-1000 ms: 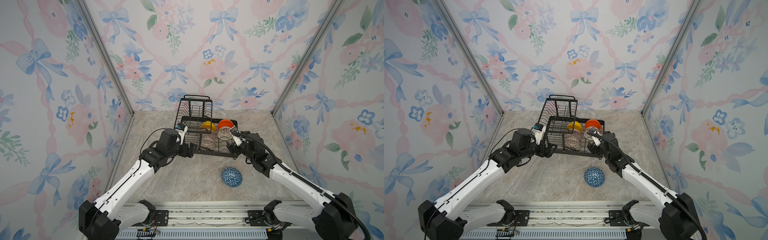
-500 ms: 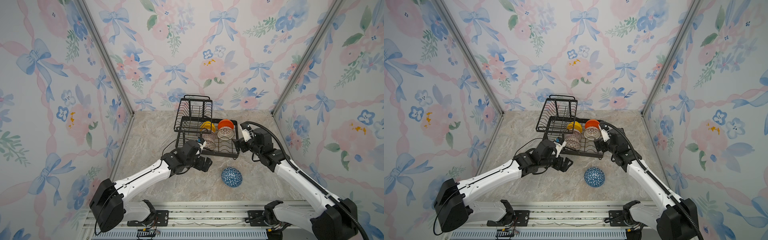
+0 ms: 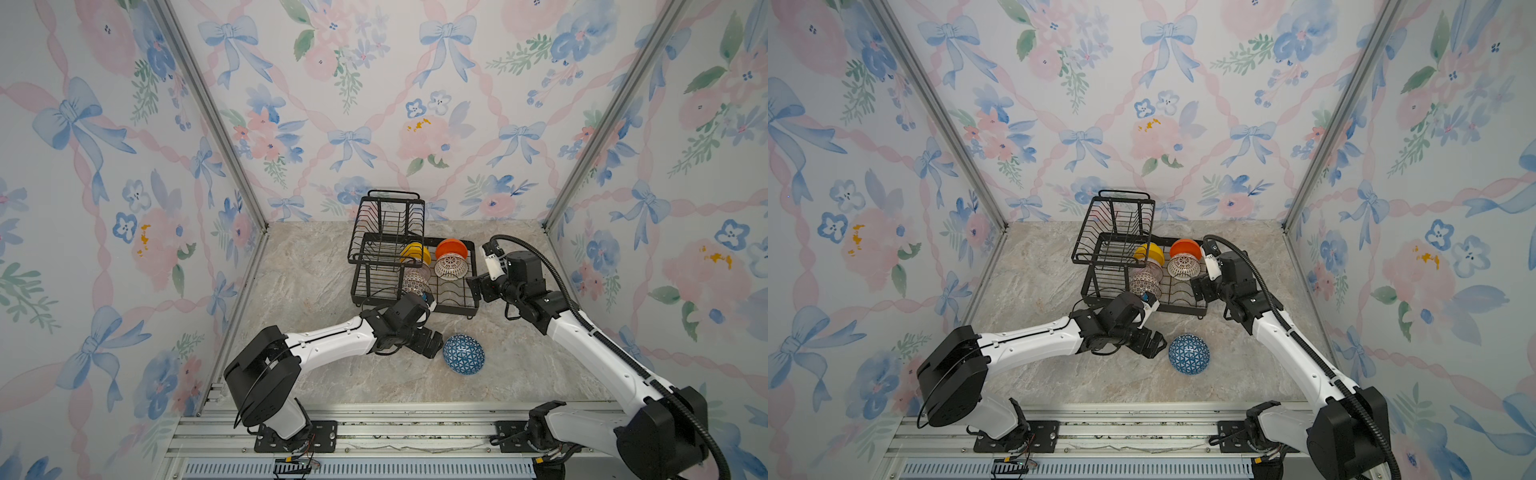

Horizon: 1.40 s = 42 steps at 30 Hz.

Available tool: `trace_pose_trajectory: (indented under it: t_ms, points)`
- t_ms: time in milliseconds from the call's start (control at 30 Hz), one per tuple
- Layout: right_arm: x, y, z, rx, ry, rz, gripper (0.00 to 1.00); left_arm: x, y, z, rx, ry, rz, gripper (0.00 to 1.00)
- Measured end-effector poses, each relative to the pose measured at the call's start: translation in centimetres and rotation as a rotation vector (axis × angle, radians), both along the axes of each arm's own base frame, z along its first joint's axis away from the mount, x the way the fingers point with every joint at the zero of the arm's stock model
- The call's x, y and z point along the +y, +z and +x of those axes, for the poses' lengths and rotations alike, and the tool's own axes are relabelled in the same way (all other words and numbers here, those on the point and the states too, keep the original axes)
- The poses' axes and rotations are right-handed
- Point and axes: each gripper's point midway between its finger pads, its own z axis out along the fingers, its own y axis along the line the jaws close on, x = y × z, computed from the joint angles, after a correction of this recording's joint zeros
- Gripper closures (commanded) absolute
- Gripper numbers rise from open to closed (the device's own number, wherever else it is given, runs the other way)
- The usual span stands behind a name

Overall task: Load the bowls into the dish rack
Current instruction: 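Grasp the blue-and-red bowl's rim with the left gripper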

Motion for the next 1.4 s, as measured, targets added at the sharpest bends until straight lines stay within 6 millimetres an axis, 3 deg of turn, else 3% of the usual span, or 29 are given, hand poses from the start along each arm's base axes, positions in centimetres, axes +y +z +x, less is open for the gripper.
trace_pose_trajectory:
  t_ms: [233,667,867,967,1033,1233,1400]
  points:
    - [-0.2,-0.2,-0.1,0.012,-0.005,0.0,0.03,-2.4,-2.1,-0.5,0.052,-0.053,0.007,0.02]
    - [-0.2,-0.6,0.1,0.024,-0.001,0.006,0.03,-5.4,-3.5,-0.7,0.082,-0.1,-0.003,0.06]
    - [-0.3,-0.6,0.1,0.024,-0.002,0.008,0.03,-6.3,-4.2,-0.7,0.112,-0.096,-0.004,0.18]
    - [-0.4,-0.6,0.1,0.024,-0.003,0.008,0.03,-6.7,-4.5,-0.7,0.127,-0.09,-0.006,0.3]
    - [-0.4,-0.6,0.1,0.024,-0.003,0.008,0.03,-6.9,-4.7,-0.7,0.132,-0.09,-0.004,0.42]
    - [-0.4,-0.6,0.1,0.025,-0.001,0.01,0.03,-7.1,-4.9,-0.9,0.144,-0.09,-0.006,0.55]
    - [-0.3,-0.6,0.1,0.026,0.003,0.013,0.03,-7.1,-5.0,-0.8,0.147,-0.083,-0.005,0.76]
